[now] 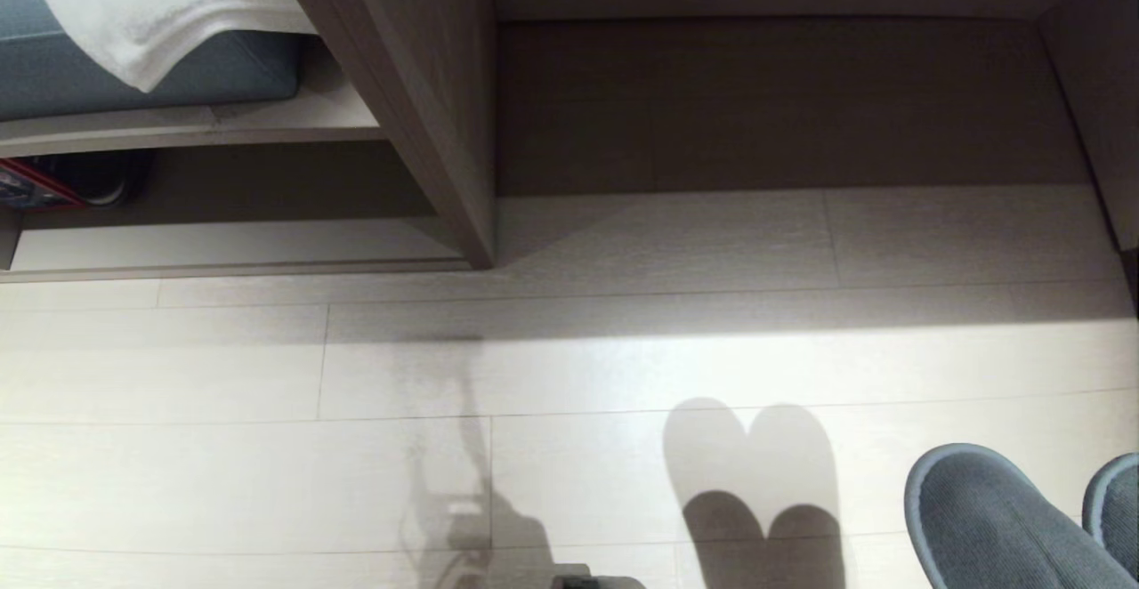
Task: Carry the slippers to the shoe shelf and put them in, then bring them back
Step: Place the slippers on the floor
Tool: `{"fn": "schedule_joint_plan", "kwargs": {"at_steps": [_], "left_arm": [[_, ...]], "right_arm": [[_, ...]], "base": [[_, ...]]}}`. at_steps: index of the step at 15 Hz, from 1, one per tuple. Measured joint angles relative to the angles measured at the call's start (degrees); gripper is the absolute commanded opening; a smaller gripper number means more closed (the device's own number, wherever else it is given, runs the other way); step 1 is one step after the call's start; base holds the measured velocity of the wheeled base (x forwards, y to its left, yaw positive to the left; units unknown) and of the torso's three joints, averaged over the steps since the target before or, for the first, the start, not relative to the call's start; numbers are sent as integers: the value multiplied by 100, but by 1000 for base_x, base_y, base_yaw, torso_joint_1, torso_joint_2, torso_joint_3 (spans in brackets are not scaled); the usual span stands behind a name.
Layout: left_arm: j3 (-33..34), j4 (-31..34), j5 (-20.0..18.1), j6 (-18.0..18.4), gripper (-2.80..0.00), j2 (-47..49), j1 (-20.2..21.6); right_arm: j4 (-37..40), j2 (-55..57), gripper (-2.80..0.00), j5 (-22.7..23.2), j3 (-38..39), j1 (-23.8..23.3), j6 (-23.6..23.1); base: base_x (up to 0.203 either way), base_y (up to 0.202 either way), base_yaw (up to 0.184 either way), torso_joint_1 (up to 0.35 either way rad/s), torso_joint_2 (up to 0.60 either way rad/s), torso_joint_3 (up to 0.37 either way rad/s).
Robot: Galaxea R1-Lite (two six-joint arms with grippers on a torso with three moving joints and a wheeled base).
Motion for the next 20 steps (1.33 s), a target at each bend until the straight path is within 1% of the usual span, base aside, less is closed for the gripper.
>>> {"fn": "schedule_joint_plan", "kwargs": {"at_steps": [20], "left_arm": [[2,-2,-2,1,-280,0,2]], "right_arm": [[0,0,-280,0,0,0,2]], "base": [[0,0,0,3,1,-198]]}}
